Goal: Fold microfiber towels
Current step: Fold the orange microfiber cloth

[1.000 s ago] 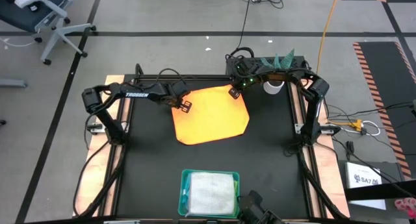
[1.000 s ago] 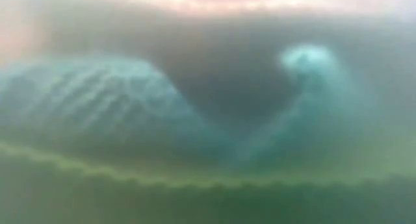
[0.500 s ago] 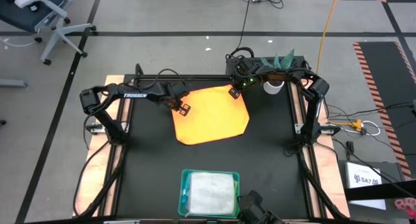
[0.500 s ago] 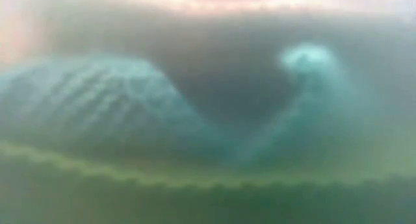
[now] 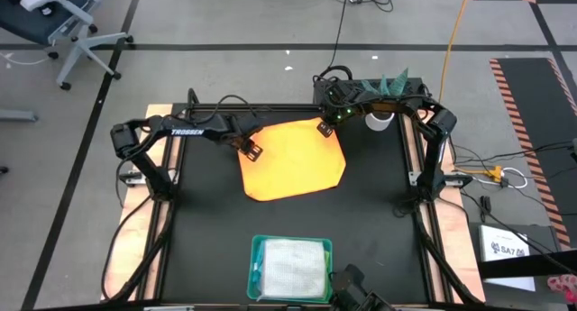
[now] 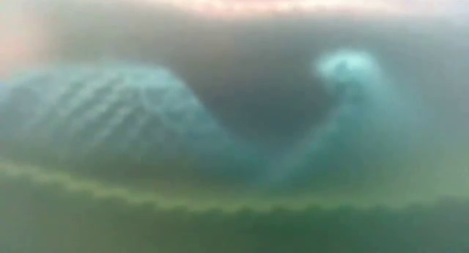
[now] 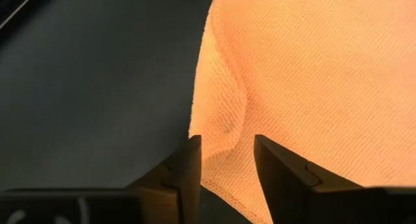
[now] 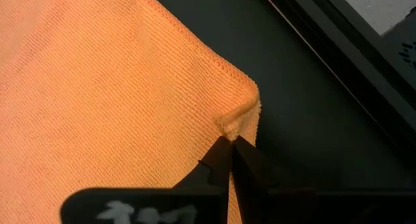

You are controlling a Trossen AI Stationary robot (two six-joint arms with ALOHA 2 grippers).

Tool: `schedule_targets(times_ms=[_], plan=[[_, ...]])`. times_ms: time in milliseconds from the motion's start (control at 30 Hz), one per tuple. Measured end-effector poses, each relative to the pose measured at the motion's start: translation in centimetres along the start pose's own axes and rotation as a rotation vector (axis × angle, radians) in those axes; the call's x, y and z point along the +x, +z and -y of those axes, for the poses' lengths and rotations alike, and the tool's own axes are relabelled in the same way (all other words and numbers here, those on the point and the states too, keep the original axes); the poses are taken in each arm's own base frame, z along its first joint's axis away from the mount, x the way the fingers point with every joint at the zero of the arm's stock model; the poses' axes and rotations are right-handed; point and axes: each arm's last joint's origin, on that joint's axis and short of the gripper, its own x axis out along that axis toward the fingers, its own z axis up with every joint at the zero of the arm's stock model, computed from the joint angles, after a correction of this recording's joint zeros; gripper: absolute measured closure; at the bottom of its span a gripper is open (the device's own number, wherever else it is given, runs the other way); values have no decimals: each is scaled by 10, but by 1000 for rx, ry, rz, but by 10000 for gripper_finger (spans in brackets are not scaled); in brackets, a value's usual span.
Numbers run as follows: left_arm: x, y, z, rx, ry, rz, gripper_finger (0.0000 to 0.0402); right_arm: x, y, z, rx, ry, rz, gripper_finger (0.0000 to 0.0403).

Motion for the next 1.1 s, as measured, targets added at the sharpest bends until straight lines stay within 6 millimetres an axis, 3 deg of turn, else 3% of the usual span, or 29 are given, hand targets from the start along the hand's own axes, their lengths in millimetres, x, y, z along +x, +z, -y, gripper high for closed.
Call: schedule_targets(times_ms=[333,667,1100], plan=[[2,2,-7,19,-11,-12,247,0,0,0,1,0,0,401],[21,1,-9,-5,-62,-101,247,0,0,0,1,0,0,401],[21,1,-9,-52,-34,-86,254,0,0,0,-1,-1,0,402]])
